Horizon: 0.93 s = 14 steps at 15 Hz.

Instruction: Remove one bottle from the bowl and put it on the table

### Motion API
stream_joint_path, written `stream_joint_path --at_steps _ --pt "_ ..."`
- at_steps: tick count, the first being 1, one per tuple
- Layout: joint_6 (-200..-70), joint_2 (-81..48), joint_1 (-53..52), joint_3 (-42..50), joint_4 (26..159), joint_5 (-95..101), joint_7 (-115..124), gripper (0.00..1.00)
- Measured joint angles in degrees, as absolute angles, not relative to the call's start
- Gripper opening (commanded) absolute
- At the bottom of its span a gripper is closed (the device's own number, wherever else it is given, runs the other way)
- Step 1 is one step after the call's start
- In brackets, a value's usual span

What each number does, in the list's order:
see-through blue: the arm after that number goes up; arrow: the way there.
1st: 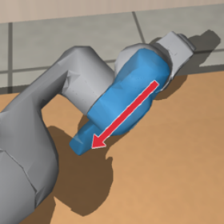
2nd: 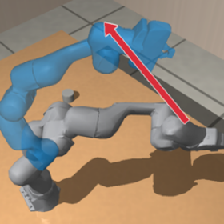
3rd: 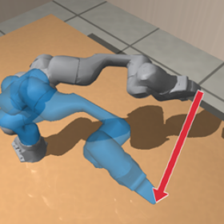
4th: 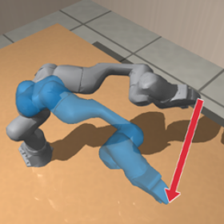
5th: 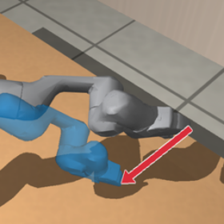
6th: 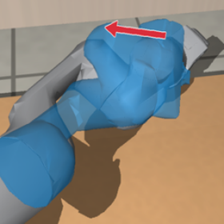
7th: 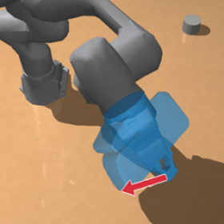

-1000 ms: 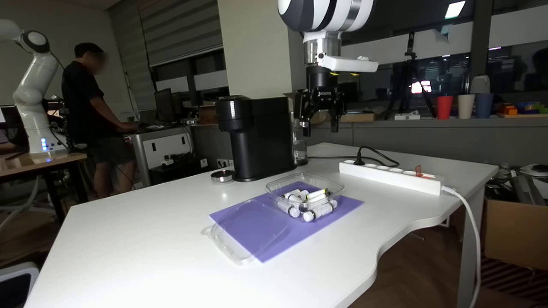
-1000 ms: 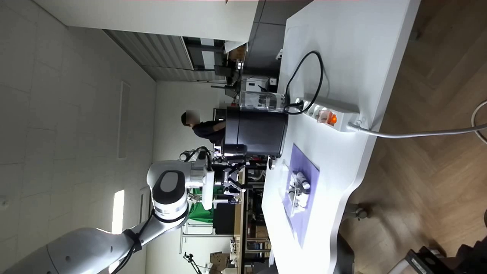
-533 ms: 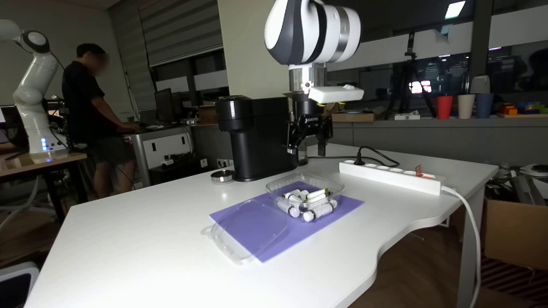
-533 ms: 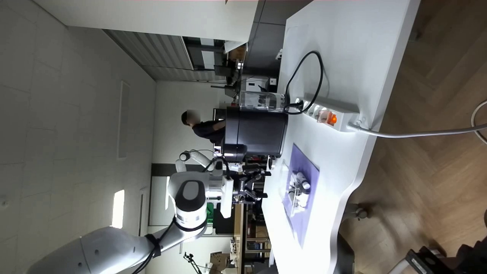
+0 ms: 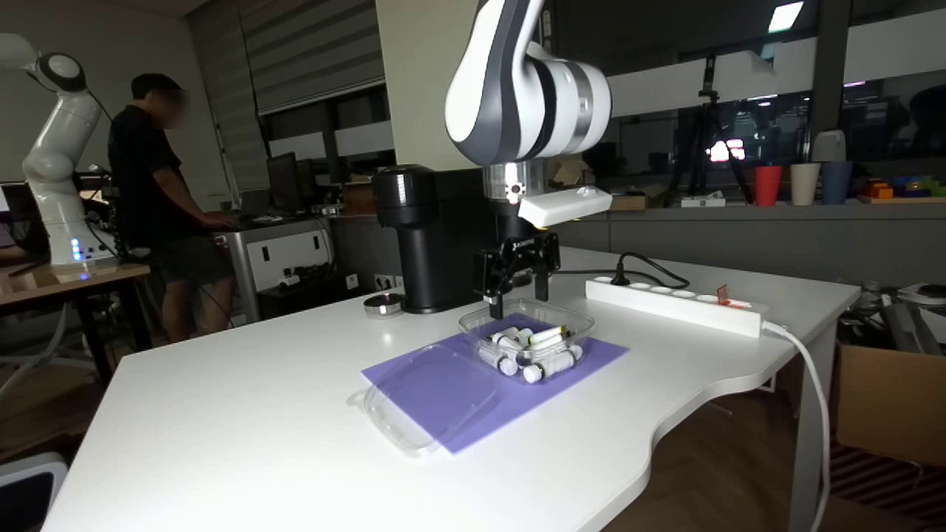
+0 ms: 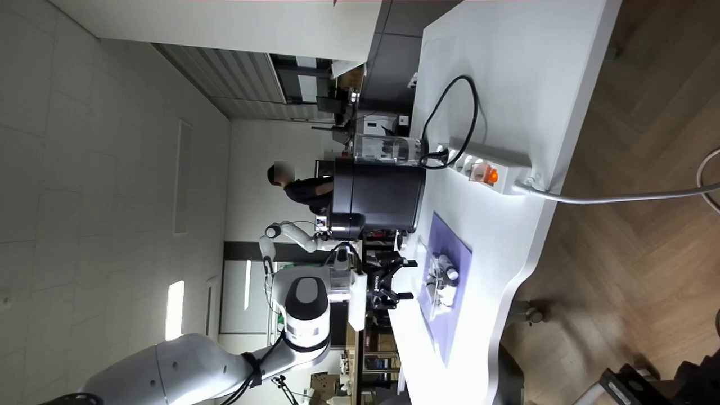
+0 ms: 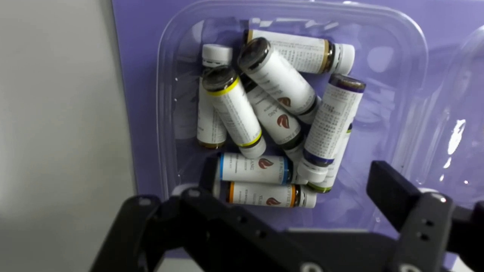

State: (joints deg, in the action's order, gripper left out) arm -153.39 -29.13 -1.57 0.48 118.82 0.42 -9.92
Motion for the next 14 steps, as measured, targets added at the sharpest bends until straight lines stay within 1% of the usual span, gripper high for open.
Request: stream_joint_path --at_steps 9,10,11,13,14 --pt "-160.1 -33.8 -1.8 0.2 118.8 1.2 -9.4 1.00" --pt "-161.1 -34.3 -1.7 -0.1 118.8 1.2 -9.4 0.75" --pt "-162.0 -34.7 -1.6 -0.4 118.8 1.2 -9.4 0.74" --pt "-163.4 -35.4 -1.5 -0.6 118.8 1.2 -9.4 0.60" --pt "-164.0 -35.5 -1.5 -0.7 118.8 1.2 -9.4 0.51"
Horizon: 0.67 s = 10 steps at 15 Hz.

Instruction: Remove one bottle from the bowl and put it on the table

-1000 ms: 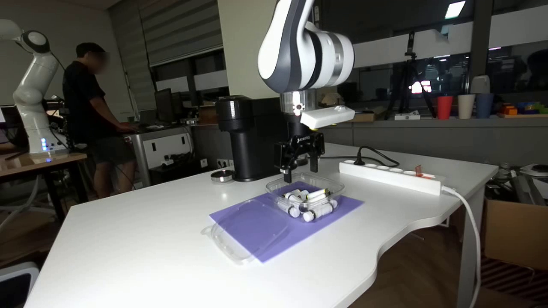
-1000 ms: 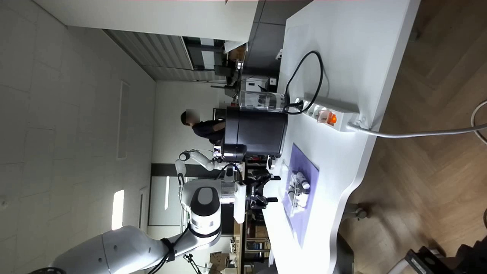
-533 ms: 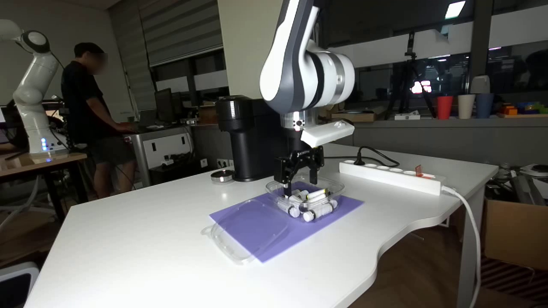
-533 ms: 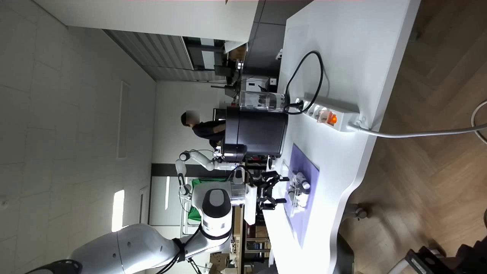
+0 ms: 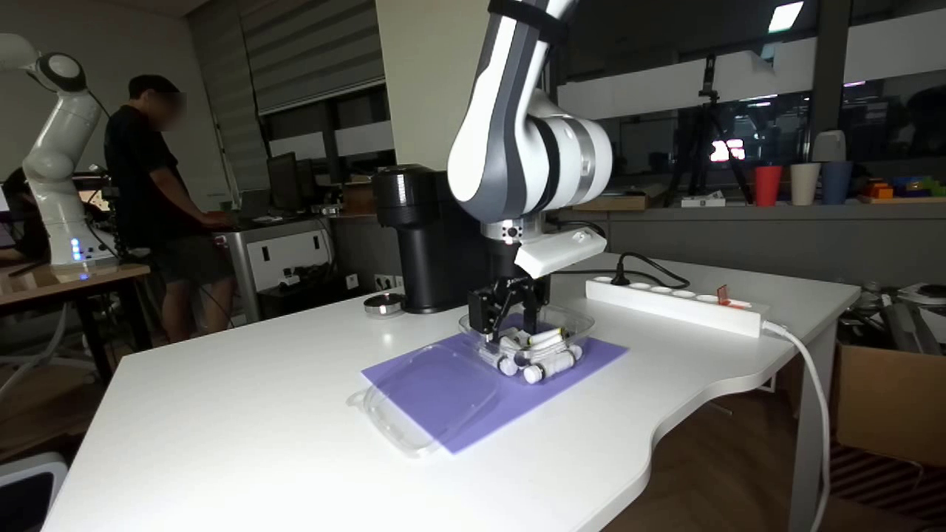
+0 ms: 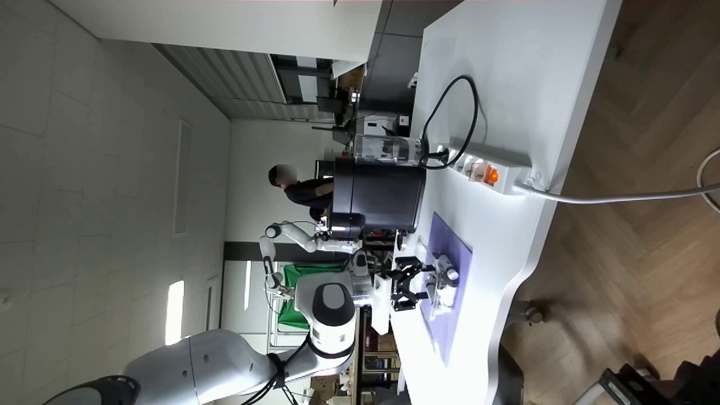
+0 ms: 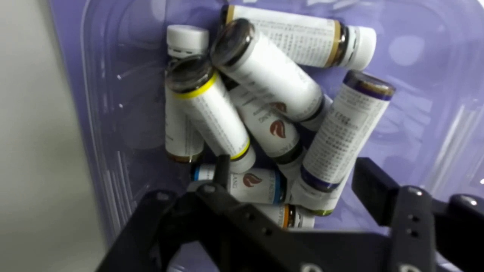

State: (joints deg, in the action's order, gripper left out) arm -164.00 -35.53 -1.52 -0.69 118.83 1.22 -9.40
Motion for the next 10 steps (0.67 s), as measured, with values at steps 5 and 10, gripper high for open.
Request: stream_joint_path --at_steps 5,10 --pt "-164.9 -35.5 -1.4 -0.6 118.7 1.2 -9.4 0.19" --pt "-164.8 -35.4 -1.7 0.3 118.6 1.4 -9.3 0.06"
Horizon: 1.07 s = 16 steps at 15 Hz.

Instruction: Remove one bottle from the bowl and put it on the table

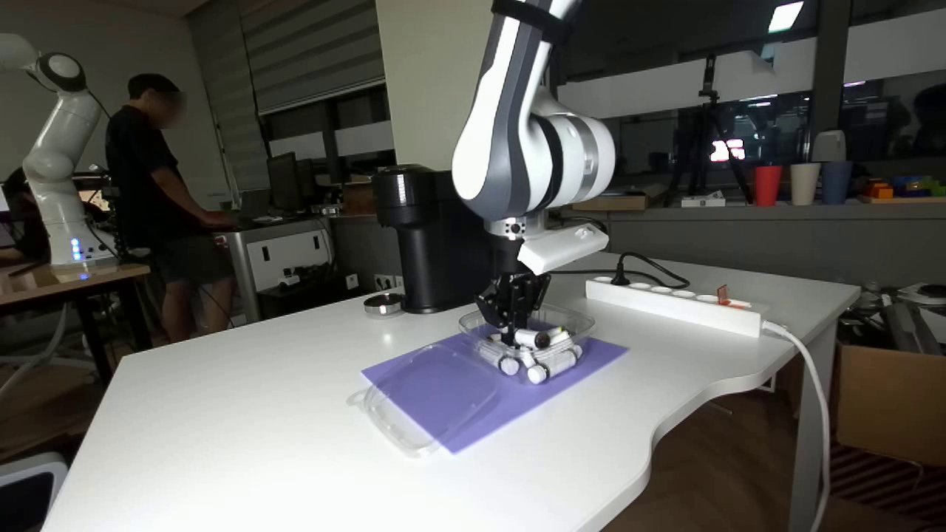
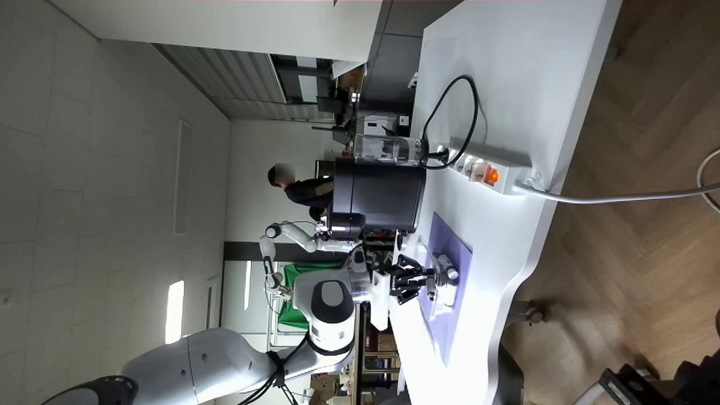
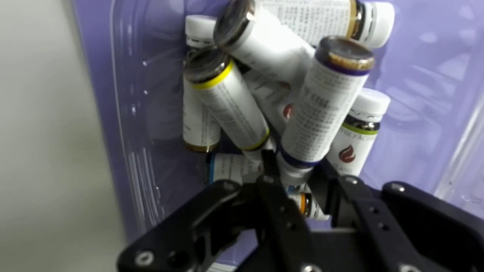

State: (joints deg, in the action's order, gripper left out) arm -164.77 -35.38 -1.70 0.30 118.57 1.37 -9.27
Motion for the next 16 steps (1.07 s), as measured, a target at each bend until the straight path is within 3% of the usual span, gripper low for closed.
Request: stream_joint_path --at_steps 16 --pt "-165.3 -27.9 4.4 -1.4 116.7 2.0 -13.1 0.06"
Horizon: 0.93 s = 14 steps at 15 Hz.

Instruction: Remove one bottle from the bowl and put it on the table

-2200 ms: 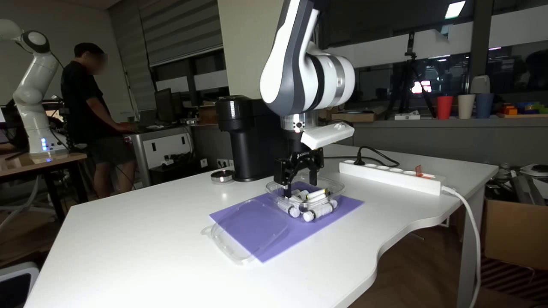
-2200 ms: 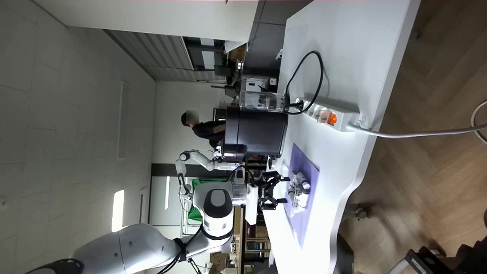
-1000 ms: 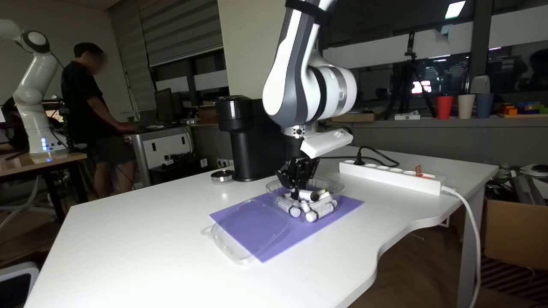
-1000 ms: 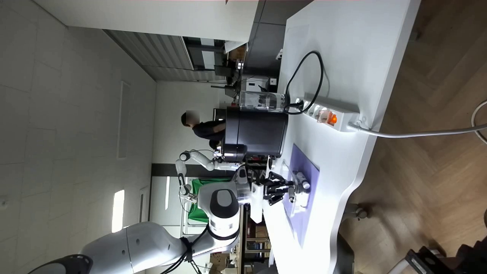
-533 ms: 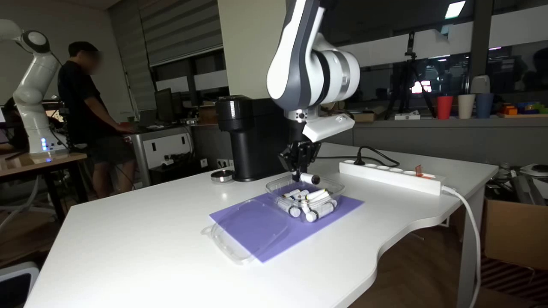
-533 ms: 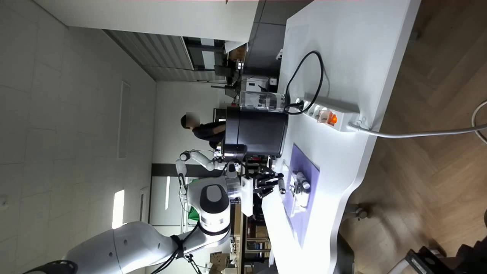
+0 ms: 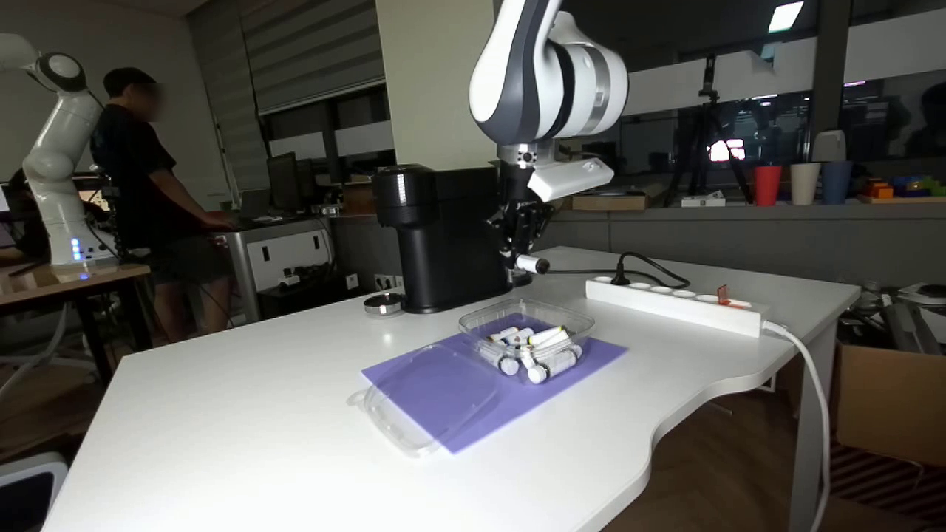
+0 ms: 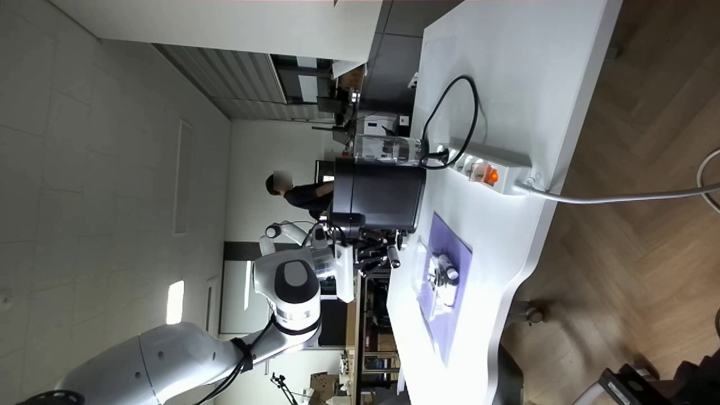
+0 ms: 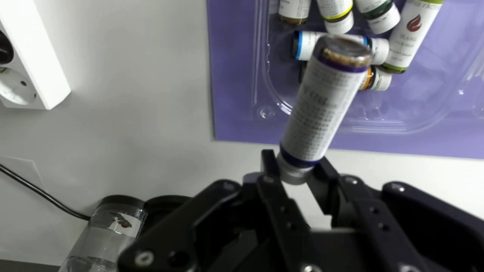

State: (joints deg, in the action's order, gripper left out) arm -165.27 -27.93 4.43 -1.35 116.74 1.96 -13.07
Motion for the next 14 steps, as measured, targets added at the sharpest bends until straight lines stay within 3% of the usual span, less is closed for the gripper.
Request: stream_joint_path --at_steps 6,14 --pt "-167.0 -32.2 15.4 -8.5 115.0 1.2 -27.4 0.06" --pt "-170.5 -40.0 20.1 -11.0 111.6 1.3 -31.5 0.06"
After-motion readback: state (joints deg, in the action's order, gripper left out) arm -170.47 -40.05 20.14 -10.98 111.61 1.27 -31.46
